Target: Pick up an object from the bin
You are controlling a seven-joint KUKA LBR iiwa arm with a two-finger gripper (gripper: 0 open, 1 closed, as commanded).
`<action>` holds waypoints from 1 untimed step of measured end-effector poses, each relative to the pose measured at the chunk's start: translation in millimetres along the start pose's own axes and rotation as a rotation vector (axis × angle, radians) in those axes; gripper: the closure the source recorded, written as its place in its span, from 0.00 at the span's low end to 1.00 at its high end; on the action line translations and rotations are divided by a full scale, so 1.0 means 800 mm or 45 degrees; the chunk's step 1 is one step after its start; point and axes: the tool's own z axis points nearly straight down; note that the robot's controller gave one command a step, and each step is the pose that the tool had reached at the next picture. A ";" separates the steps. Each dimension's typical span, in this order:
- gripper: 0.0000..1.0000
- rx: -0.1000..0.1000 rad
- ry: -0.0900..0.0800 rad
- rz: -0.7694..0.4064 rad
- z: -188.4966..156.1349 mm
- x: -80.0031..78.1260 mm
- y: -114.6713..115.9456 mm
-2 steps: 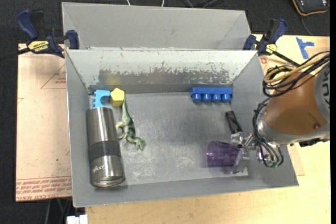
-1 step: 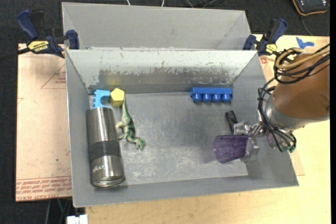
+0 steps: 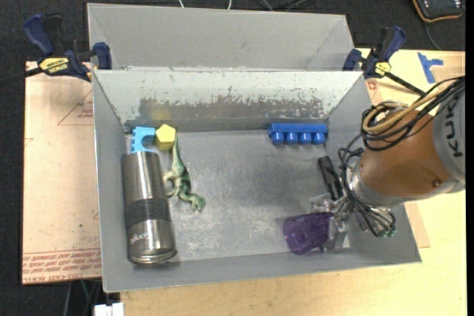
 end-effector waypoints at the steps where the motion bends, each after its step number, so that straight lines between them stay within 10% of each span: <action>1: 1.00 -0.008 0.026 0.014 -0.032 0.001 -0.002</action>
Offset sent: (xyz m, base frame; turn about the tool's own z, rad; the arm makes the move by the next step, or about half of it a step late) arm 0.0563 0.0065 0.0567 0.0871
